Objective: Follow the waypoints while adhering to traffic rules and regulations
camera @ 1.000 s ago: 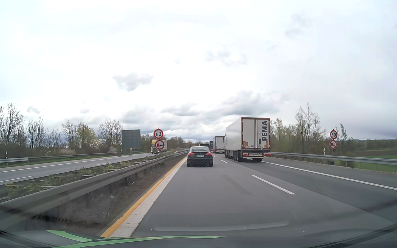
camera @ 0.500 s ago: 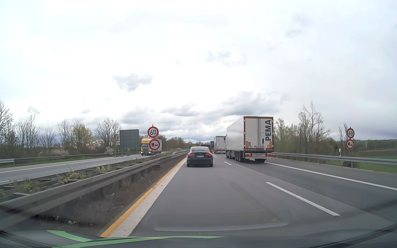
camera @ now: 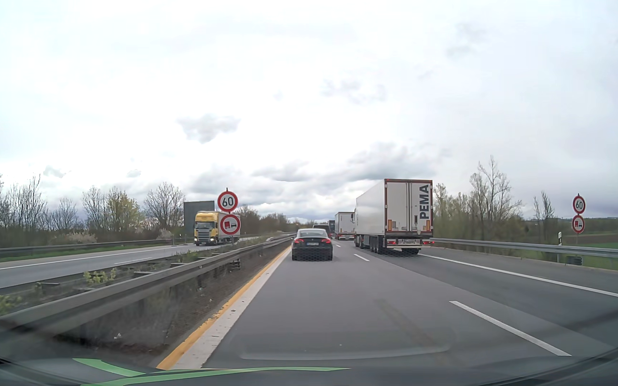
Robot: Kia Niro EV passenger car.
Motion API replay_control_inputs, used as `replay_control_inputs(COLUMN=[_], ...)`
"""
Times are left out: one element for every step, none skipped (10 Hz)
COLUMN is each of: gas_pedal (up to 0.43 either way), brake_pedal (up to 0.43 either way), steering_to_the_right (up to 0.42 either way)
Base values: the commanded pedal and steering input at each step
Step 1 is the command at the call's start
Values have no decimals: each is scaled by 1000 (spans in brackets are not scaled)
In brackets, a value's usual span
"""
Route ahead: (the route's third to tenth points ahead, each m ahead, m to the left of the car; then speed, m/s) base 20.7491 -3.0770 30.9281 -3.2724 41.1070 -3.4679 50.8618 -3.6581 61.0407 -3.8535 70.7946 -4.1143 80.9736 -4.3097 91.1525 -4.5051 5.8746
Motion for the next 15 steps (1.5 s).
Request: replay_control_inputs(gas_pedal=[118, 118, 118, 118, 118, 118, 118, 118, 118, 118, 118, 118, 118, 118, 118], brake_pedal=[0, 0, 0, 0, 0, 0, 0, 0, 0, 0, 0, 0, 0, 0, 0], steering_to_the_right=[-6, -6, -6, -6, -5, -5, -5, -5, -5, -5, -5, -5, -5, -5, -4])
